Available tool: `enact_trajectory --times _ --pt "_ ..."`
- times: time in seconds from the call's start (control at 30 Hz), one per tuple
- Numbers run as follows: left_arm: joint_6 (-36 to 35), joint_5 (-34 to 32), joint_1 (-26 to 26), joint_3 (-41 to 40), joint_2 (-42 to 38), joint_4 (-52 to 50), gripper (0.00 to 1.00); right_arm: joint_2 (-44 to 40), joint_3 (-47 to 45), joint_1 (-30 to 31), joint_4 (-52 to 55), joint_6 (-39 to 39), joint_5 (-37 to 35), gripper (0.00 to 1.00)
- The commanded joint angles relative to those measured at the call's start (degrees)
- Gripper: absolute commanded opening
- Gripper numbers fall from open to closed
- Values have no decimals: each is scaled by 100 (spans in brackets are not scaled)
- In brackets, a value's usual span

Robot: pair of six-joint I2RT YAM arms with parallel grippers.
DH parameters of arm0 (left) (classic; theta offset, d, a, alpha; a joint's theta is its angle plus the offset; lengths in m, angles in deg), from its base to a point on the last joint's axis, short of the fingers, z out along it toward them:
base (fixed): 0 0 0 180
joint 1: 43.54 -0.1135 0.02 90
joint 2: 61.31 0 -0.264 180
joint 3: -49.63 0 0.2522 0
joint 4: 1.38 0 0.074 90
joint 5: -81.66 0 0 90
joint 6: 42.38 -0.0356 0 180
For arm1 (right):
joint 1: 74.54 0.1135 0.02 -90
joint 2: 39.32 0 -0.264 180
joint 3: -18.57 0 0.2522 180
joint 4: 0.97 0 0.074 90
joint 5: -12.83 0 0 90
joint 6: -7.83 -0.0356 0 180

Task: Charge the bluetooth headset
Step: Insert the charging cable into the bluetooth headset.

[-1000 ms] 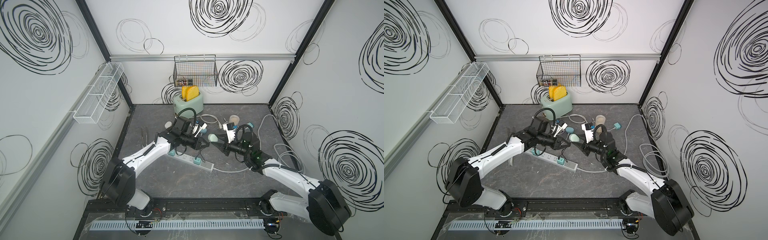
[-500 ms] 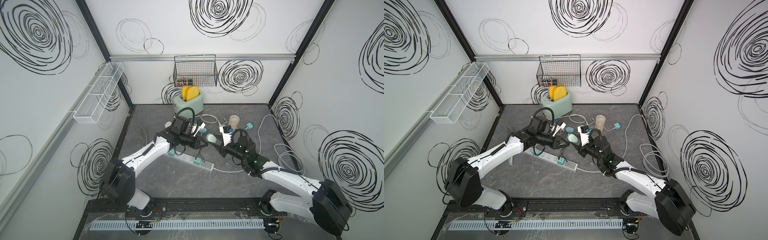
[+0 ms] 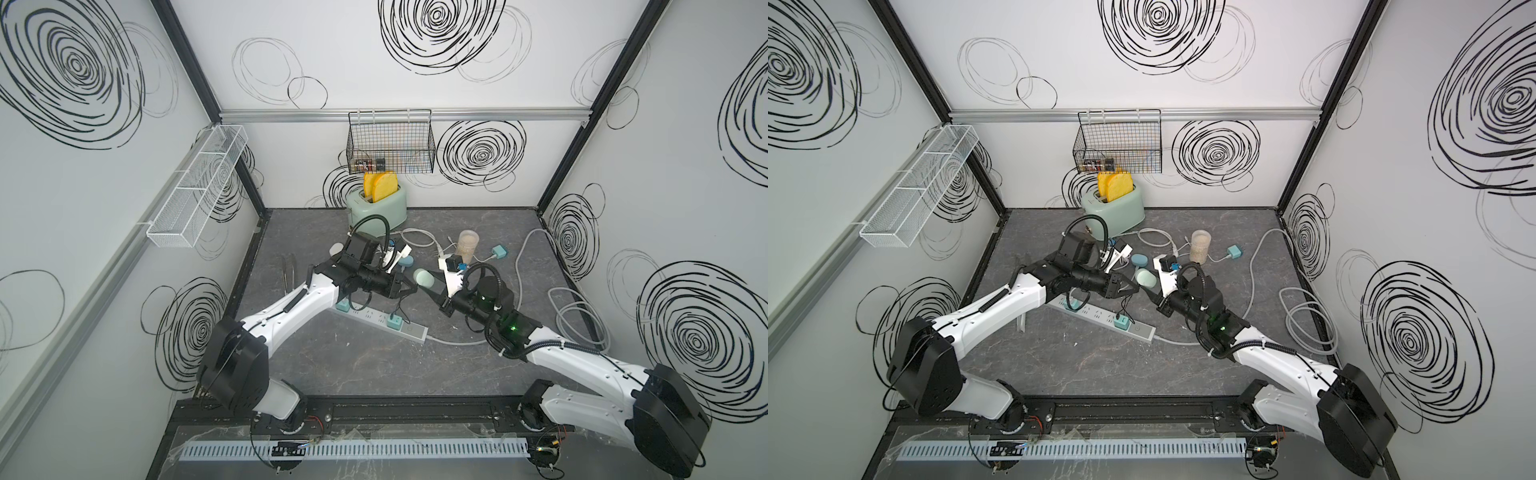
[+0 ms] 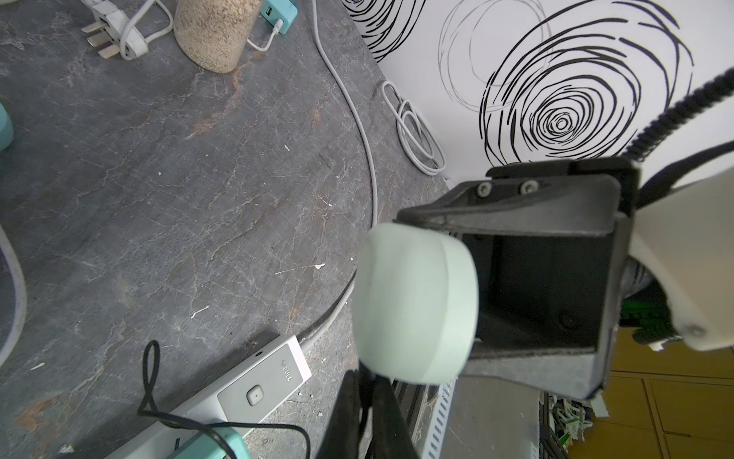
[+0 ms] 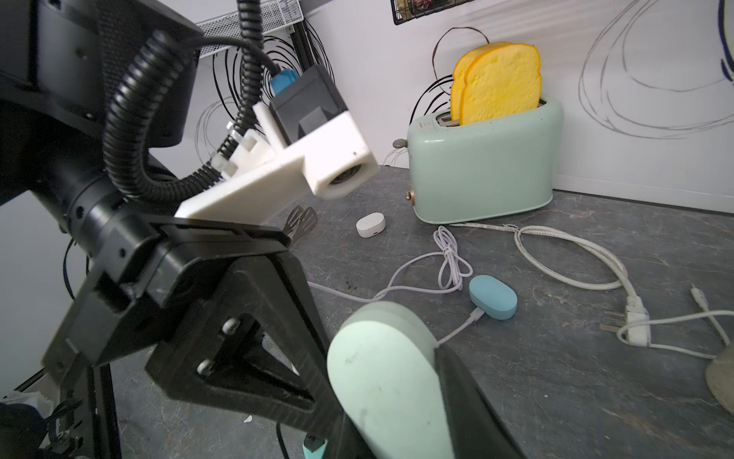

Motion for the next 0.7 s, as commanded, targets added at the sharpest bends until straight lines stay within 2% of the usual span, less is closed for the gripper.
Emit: enact_trajectory --times 0.0,0.27,0.67 --pt "19 -265 -86 400 7 1180 0 1 -180 343 410 115 900 16" --pt "255 -463 -86 365 -37 1472 0 71 -186 598 471 18 747 15" --pt "506 -640 -112 295 -91 1900 0 288 -209 801 451 -277 1204 14"
